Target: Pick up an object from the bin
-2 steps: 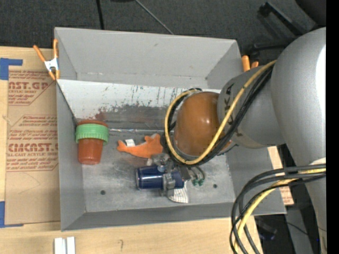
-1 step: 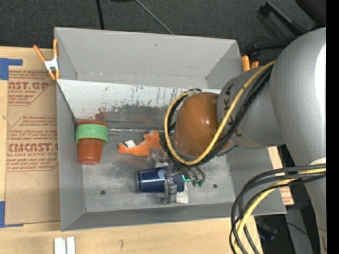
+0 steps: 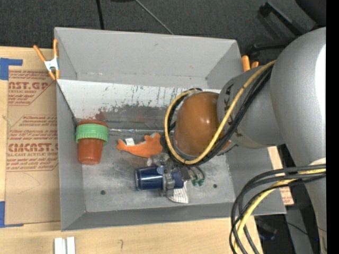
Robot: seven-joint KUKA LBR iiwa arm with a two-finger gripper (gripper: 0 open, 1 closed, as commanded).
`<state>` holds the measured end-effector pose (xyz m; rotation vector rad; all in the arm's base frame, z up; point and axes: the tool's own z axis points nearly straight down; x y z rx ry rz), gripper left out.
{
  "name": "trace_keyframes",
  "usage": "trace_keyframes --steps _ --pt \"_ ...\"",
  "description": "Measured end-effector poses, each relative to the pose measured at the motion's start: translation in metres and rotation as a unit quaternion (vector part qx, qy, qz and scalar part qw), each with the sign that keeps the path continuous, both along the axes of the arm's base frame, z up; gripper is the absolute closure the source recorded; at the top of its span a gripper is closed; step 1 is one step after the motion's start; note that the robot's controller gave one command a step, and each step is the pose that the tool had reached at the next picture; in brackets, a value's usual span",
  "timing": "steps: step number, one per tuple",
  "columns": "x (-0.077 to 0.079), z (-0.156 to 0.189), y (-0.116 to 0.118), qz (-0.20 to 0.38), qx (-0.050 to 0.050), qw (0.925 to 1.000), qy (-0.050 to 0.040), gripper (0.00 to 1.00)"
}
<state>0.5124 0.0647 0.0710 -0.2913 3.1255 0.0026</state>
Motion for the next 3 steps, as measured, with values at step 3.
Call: trace_keyframes --steps 3 --pt "0.027 0.097 -0.01 -0.014 -0.001 0.9999 0.0006 1.0"
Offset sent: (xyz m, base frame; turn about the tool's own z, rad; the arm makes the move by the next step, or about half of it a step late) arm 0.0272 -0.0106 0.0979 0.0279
